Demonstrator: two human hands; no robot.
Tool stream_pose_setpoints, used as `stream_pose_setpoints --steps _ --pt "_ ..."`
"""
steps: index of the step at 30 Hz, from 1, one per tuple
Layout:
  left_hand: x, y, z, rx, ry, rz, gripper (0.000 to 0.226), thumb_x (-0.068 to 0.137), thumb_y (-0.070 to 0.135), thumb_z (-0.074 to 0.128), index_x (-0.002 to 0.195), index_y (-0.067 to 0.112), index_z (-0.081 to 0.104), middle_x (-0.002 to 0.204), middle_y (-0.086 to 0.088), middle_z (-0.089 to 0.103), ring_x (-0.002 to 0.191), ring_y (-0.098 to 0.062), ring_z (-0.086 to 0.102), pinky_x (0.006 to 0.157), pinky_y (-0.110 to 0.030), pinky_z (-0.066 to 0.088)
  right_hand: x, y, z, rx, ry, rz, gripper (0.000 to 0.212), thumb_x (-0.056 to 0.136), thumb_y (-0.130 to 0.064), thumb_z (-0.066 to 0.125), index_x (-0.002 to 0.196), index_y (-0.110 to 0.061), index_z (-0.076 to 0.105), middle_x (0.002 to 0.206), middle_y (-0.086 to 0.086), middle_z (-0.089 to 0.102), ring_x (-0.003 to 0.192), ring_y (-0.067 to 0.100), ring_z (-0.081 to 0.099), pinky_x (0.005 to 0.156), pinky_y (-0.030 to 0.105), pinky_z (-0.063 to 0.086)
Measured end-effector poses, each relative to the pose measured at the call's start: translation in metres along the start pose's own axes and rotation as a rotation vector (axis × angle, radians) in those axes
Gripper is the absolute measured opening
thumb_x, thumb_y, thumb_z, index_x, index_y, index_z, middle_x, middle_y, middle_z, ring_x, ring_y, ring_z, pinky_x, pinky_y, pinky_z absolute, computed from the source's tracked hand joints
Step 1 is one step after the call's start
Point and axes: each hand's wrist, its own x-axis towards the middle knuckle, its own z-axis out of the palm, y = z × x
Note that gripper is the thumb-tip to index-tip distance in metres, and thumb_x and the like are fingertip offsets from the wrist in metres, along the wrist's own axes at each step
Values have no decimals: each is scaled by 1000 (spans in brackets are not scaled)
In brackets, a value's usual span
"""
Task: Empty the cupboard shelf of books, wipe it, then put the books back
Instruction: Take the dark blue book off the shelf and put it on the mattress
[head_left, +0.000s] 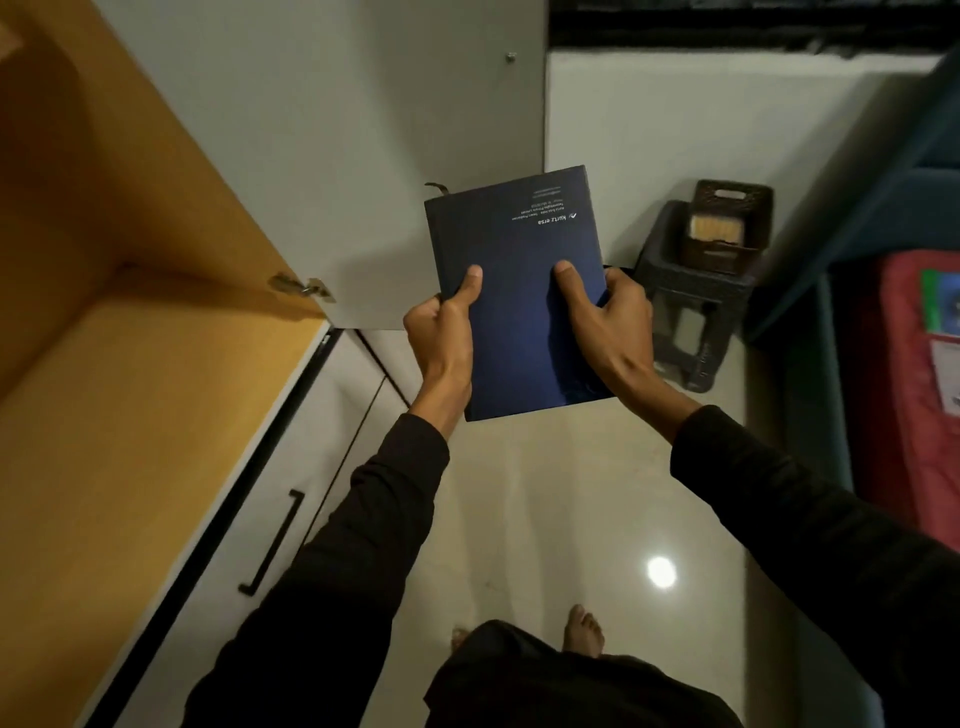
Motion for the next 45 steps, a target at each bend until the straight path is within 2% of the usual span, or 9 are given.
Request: stream_pose_setpoints --steps 4,14,18,22,26,29,33,39,45 --pt "-12 -10 43 41 -91 -6 35 83 36 74 80 4 61 77 -12 55 72 -23 49 68 -37 46 4 19 -41 -1 81 28 38 94 -51 54 103 -14 58 94 -3 66 82 9 65 73 27 56" --pt "-16 -38 115 122 -319 -77 48 84 32 75 89 -15 65 80 -10 69 74 -24 63 79 -44 57 4 65 -93 -8 309 159 33 94 -51 54 102 -20 57 96 -5 64 84 8 65 71 21 53" --pt "-10 -44 138 172 -438 -109 34 85 30 74 82 -3 68 84 -5 73 81 -23 69 81 -41 59 6 73 -101 -34 419 206 30 94 -51 54 100 -22 57 94 -5 65 83 10 66 70 23 54" --pt "2 -49 159 211 -531 -106 39 84 32 74 87 -7 67 79 -6 67 74 -20 61 77 -39 57 10 78 -105 -43 532 263 36 94 -49 55 102 -15 60 90 -6 64 75 1 61 55 6 44" --pt "4 -56 181 243 -640 -111 37 84 31 75 88 -5 68 82 -5 70 75 -19 64 78 -39 58 9 89 -113 -23 659 330 42 90 -54 56 97 -14 64 91 -5 69 77 5 65 63 18 51" --pt "-1 -65 198 246 -724 -138 32 84 27 75 98 -1 72 94 -5 75 85 -19 72 82 -38 60 0 96 -122 -29 736 376 42 90 -54 56 95 -14 66 86 -9 68 73 -1 63 55 10 44" --pt "-27 -81 220 298 -877 -145 15 83 28 75 76 15 72 81 4 76 82 -19 73 81 -39 60 -23 111 -141 -28 859 442 39 91 -52 57 88 -14 64 81 -9 66 68 -3 59 52 10 39" --pt "-86 -99 247 334 -1067 -185 18 87 24 72 73 14 67 75 5 73 78 -19 71 76 -35 60 -64 137 -180 -7 1040 498 50 85 -60 55 93 -12 70 86 -5 73 79 10 69 74 37 57" --pt "-149 -128 274 404 -1189 -205 15 86 26 73 77 13 72 83 2 75 82 -20 73 75 -34 60 -111 163 -223 29 1164 538 45 86 -57 57 91 -15 71 85 -5 74 78 11 70 74 42 58"
